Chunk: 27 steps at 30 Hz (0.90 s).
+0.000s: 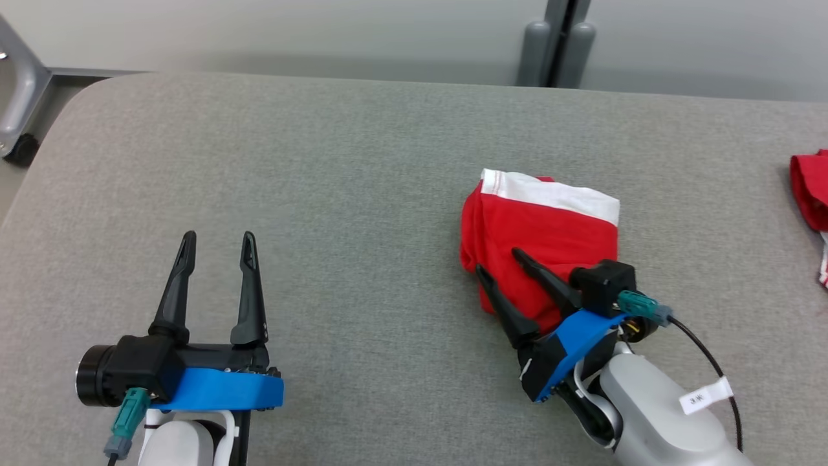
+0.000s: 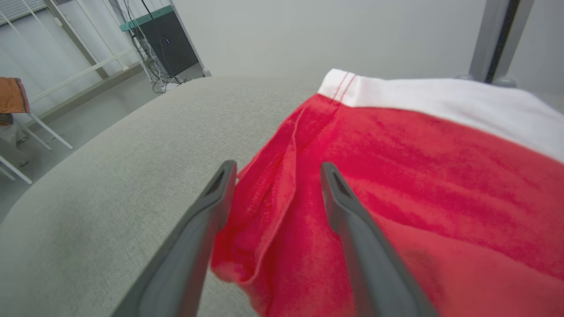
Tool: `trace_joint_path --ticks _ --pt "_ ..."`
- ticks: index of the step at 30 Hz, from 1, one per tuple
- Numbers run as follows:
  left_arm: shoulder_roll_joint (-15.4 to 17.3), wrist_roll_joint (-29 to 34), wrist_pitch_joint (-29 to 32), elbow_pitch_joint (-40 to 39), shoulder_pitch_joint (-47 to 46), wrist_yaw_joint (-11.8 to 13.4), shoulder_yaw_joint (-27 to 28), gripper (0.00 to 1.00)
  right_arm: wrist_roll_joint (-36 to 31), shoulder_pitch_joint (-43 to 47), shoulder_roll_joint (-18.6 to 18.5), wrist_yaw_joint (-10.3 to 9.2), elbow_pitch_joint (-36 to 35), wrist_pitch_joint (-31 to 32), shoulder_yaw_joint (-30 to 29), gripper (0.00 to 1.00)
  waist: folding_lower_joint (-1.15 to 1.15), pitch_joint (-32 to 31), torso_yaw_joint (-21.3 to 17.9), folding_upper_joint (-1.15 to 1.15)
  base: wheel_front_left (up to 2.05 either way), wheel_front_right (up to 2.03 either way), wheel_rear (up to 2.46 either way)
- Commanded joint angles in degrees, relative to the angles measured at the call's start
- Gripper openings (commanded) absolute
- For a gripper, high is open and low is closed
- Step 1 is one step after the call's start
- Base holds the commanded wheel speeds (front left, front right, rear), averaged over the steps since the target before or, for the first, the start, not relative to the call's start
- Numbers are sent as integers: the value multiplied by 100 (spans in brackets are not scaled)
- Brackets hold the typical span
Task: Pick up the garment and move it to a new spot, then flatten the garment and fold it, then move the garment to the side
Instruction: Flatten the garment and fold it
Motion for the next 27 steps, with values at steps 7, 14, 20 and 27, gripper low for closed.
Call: trace_joint_path --ticks 7,14,20,27 --pt "-10 114 -25 125 -73 -50 -34 100 -519 479 -297 4 -757 -189 -657 100 0 -224 -513 0 0 0 0" --pt "41 196 -24 299 -42 -66 20 100 -1135 1127 -266 4 -1624 -192 -1775 100 0 -395 -926 0 0 0 0" --pt "101 315 -24 471 -9 7 88 100 -1533 1695 -108 4 -2197 -192 -2600 100 0 -490 -1116 0 0 0 0" --pt "148 412 -25 588 111 154 142 100 -1855 2203 75 4 -2648 -193 -3161 100 0 -567 -1166 0 0 0 0"
